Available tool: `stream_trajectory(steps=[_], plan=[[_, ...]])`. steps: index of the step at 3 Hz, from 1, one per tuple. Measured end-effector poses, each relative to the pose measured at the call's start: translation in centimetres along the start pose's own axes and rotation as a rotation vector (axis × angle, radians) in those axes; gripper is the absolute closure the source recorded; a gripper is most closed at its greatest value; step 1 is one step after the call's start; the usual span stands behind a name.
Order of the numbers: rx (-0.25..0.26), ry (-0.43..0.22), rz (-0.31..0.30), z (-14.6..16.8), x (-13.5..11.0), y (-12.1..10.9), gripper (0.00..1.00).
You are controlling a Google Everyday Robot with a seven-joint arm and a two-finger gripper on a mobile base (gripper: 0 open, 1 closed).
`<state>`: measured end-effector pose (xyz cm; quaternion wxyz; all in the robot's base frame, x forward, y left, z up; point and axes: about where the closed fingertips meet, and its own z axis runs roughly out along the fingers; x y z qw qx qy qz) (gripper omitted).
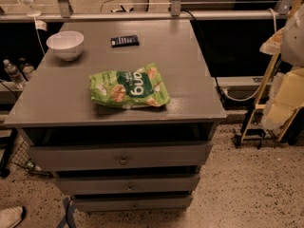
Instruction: Pick green rice chip bag
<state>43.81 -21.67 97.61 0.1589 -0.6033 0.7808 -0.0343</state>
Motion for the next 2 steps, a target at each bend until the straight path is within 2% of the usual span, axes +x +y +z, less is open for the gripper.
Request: stream_trajectory(steps=[1, 2], plan=[[0.000, 0.000, 0.000, 0.0, 0.0, 0.0, 0.00], [-0.021, -0.056, -0.091, 2.5, -2.6, -2.8, 0.00]])
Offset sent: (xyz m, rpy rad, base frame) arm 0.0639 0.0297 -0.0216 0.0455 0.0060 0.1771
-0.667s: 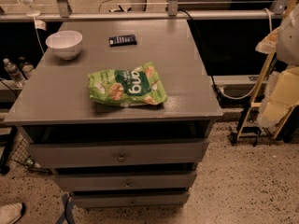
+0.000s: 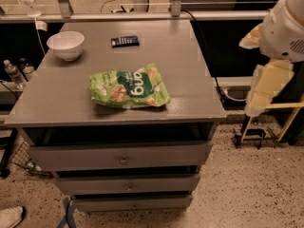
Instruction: Pick green rice chip bag
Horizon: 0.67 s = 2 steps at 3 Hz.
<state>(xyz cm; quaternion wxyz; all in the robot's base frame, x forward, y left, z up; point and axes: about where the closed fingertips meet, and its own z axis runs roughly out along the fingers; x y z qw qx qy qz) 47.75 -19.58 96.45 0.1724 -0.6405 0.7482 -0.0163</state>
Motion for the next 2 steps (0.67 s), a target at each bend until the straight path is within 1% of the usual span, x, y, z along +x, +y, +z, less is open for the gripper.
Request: stream_trajectory(steps=[1, 2], plan=[[-0.026, -0.045, -0.062, 2.6, -1.7, -2.3, 0.00], [-0.054, -0.114, -0.144, 6.2, -5.4, -4.7, 0.00]])
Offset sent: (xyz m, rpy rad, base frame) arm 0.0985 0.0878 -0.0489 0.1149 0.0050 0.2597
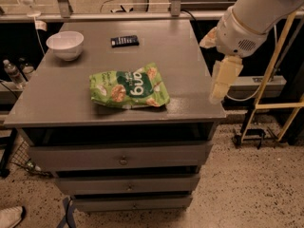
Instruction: Pick green rice chip bag
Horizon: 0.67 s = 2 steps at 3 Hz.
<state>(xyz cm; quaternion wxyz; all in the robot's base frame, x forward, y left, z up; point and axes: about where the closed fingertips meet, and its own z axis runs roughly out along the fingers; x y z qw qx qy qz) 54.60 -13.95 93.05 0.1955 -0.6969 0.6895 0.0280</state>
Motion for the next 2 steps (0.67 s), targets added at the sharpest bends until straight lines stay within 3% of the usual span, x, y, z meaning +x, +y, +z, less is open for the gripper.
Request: stream_trajectory(steps=[2], plan=[[0.001, 0.015, -0.020, 0.83, -1.00, -0.56, 0.00]])
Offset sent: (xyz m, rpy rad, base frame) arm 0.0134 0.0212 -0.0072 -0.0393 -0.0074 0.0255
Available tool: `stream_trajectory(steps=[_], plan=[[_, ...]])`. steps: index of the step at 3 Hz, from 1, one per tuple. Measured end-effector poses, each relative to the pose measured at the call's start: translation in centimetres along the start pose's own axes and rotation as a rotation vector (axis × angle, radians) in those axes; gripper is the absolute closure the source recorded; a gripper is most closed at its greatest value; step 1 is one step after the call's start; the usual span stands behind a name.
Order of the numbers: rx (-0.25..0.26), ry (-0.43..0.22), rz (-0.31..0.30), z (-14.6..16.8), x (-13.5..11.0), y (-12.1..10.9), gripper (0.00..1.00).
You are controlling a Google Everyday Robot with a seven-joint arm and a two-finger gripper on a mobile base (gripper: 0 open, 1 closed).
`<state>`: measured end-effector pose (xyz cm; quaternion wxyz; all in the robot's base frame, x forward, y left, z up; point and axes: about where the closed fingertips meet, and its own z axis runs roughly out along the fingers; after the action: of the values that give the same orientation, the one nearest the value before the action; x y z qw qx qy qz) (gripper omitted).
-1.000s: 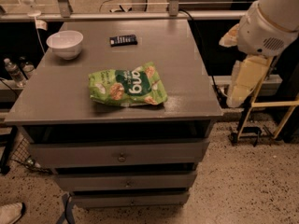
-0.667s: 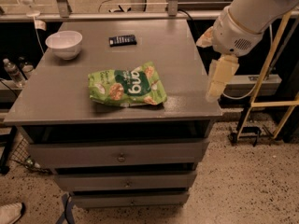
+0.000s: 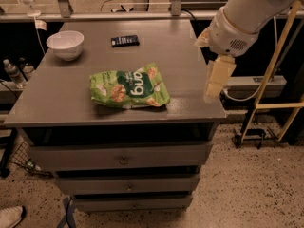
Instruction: Pick green rice chip bag
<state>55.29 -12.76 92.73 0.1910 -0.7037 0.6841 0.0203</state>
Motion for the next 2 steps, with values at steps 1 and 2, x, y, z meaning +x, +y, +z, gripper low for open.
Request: stream_trajectory(steps=[1, 2], plan=[[-0.026, -0.007, -0.083, 3.3, -3.5, -1.1, 0.00], [-0.051, 0.011, -0.177, 5.8, -7.4, -1.2, 0.00]])
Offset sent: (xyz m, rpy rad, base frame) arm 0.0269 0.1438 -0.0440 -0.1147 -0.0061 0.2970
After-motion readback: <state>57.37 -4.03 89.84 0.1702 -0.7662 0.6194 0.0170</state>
